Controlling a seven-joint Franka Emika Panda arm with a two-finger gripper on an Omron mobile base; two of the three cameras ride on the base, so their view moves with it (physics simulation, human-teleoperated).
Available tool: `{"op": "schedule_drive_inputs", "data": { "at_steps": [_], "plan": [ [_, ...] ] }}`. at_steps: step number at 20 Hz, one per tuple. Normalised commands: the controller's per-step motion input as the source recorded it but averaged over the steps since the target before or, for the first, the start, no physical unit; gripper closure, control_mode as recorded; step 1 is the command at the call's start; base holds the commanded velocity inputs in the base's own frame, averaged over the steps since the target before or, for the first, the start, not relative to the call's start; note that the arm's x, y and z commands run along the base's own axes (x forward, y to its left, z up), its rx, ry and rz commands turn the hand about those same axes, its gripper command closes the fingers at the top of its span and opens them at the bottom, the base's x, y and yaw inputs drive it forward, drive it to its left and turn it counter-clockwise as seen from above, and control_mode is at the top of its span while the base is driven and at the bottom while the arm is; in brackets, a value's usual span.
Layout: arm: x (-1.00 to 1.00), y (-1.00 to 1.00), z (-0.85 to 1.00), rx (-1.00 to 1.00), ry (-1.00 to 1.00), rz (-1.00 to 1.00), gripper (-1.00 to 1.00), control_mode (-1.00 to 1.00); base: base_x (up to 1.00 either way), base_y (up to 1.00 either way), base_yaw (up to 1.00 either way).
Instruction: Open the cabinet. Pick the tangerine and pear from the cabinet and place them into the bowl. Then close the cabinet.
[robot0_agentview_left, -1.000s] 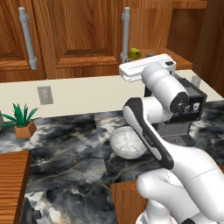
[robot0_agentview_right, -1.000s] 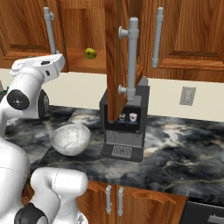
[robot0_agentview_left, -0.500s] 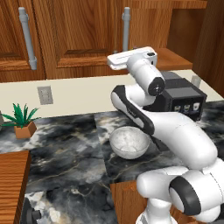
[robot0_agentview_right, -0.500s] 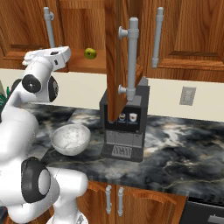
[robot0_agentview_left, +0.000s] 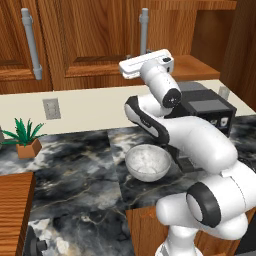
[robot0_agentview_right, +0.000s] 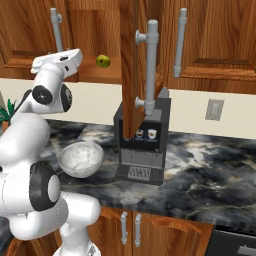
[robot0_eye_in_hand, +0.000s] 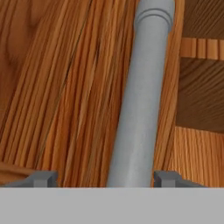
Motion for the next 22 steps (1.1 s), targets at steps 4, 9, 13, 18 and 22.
{"op": "schedule_drive_inputs", "data": {
  "at_steps": [4, 9, 13, 18, 22],
  "plan": [
    [-0.01, 0.0, 0.0, 0.0, 0.0, 0.0, 1.0, -1.0, 0.0, 0.0, 0.0],
    [-0.27, 0.0, 0.0, 0.0, 0.0, -0.12, 1.0, -1.0, 0.0, 0.0, 0.0],
    [-0.58, 0.21, 0.0, 0.0, 0.0, -0.25, 1.0, -1.0, 0.0, 0.0, 0.0],
    [-0.64, 0.72, 0.0, 0.0, 0.04, -0.3, 1.0, -1.0, 0.0, 0.0, 0.0],
    [-0.66, 1.0, 0.0, 0.0, 0.05, -0.33, 1.0, -1.0, 0.0, 0.0, 0.0]
  ]
}}
